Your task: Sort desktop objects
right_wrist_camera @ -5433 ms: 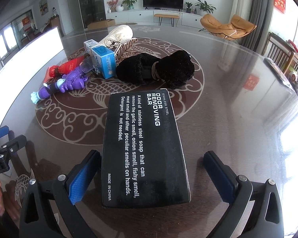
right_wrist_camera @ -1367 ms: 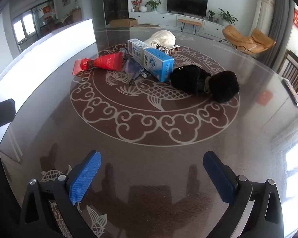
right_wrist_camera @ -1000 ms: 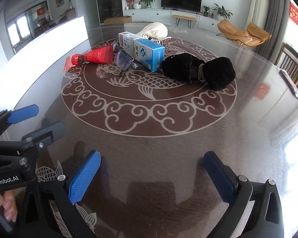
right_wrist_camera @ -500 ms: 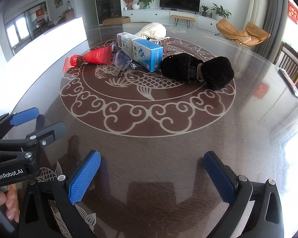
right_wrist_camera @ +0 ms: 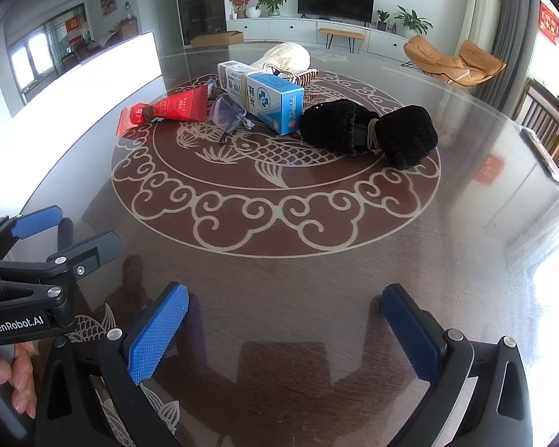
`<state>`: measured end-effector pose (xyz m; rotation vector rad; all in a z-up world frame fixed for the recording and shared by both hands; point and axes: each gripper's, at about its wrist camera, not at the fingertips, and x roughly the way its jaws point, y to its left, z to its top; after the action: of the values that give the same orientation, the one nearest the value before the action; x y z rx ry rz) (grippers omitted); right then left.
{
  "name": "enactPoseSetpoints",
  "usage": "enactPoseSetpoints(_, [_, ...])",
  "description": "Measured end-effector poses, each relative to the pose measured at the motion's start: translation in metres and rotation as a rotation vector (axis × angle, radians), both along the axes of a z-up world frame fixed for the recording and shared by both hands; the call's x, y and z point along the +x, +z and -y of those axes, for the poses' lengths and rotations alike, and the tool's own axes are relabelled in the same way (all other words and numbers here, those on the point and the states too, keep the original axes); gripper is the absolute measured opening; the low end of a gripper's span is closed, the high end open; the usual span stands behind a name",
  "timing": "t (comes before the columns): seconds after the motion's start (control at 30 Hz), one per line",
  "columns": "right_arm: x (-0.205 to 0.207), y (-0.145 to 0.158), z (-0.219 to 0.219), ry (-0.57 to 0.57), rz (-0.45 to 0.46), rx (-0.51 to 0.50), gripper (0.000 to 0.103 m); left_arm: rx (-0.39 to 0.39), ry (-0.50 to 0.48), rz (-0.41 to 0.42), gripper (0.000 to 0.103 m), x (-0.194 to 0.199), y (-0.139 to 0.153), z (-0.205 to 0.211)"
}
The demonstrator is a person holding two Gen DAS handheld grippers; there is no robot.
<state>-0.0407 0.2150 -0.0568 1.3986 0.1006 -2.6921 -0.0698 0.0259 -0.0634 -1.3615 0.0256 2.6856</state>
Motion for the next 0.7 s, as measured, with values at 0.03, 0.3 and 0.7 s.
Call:
enactPoseSetpoints(0.03, [0.000,0.000,0.000,0.000,0.000,0.000,0.103,-0.021,-0.003,0.004,0.103,0.000,-0.001,-0.002])
enactPoseSetpoints(0.3, [0.000,0.000,0.000,0.000,0.000,0.000,0.103,-0.048,-0.005,0.010,0.103,0.002,-0.001,-0.002])
enactPoseSetpoints(0.7, [-0.003,0.002,-0.028,-0.132,-0.010,-0.070,0.103,-0.039,0.135,0.011,0.103,-0.002,-0.001,0.029])
